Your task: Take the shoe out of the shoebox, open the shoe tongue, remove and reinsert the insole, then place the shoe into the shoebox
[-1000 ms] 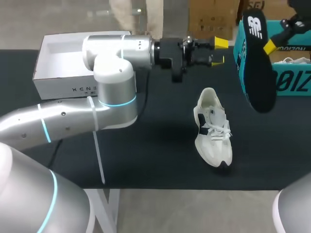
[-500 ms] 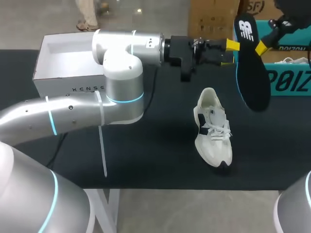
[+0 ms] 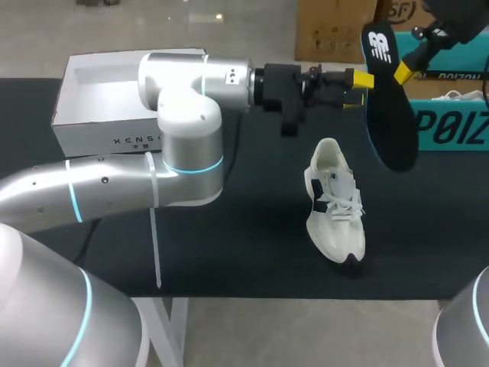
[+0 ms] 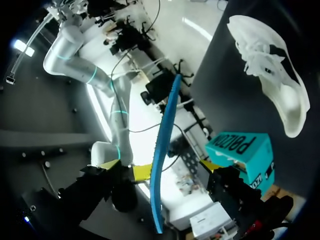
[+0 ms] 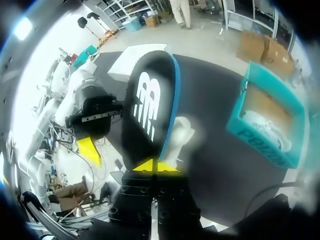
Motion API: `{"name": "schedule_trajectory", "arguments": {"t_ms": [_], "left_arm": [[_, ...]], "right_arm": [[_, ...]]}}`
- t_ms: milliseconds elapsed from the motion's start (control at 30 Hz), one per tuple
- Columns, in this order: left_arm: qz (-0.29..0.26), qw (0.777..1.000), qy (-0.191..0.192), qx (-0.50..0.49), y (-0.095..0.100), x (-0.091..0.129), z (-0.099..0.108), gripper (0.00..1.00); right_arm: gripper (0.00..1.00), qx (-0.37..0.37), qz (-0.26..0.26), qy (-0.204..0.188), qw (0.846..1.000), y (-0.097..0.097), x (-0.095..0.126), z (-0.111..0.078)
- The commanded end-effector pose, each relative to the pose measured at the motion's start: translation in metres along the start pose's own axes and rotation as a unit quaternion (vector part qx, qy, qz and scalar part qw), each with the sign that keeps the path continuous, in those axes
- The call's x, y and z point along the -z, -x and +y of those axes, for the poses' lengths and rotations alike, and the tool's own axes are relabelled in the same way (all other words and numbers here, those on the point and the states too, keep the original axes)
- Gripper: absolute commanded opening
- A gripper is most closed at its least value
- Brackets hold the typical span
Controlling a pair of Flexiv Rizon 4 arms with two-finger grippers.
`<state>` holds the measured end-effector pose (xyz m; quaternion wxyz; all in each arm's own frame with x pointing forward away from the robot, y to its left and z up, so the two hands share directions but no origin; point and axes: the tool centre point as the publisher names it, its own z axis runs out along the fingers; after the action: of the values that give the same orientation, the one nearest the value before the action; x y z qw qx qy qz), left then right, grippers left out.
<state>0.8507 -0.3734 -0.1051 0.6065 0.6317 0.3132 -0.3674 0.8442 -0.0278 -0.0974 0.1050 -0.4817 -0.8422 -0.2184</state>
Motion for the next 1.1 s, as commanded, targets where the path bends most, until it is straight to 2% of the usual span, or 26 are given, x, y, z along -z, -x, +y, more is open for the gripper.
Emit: {"name": "schedule_trajectory", "arguments": {"t_ms": [33,400,433,467,500,533,567,1100], "left_arm": [[0.016,1.0,0.001,-0.005,0.001,-0.007,-0.005,1.0],[0.023,1.0,0.007,-0.009,-0.002,-0.007,-0.009,1.0],[0.026,1.0,0.007,-0.01,-0.003,-0.007,-0.01,0.82],[0.028,1.0,0.009,-0.01,-0.003,-0.007,-0.01,0.48],[0.029,0.999,0.01,-0.01,-0.003,-0.007,-0.011,0.36],[0.028,1.0,0.01,-0.01,-0.003,-0.007,-0.011,0.15],[0.026,1.0,0.013,-0.009,-0.003,-0.007,-0.011,0.0],[0.037,0.999,0.035,-0.002,-0.006,-0.001,-0.01,0.0]], "right_arm": [[0.0,-0.001,0.004,-0.011,1.0,-0.001,-0.001,0.009],[0.0,0.003,0.003,-0.008,1.0,-0.01,0.001,0.015],[0.0,0.003,0.003,-0.008,1.0,-0.01,0.001,0.015],[0.0,0.004,0.003,-0.007,1.0,-0.011,0.002,0.015],[0.0,0.004,0.003,-0.006,1.0,-0.011,0.002,0.015],[0.0,0.004,0.003,-0.006,1.0,-0.011,0.002,0.015],[0.0,0.004,0.003,-0.006,1.0,-0.012,0.002,0.015],[0.0,0.004,0.002,-0.006,1.0,-0.022,0.0,0.009]]}}
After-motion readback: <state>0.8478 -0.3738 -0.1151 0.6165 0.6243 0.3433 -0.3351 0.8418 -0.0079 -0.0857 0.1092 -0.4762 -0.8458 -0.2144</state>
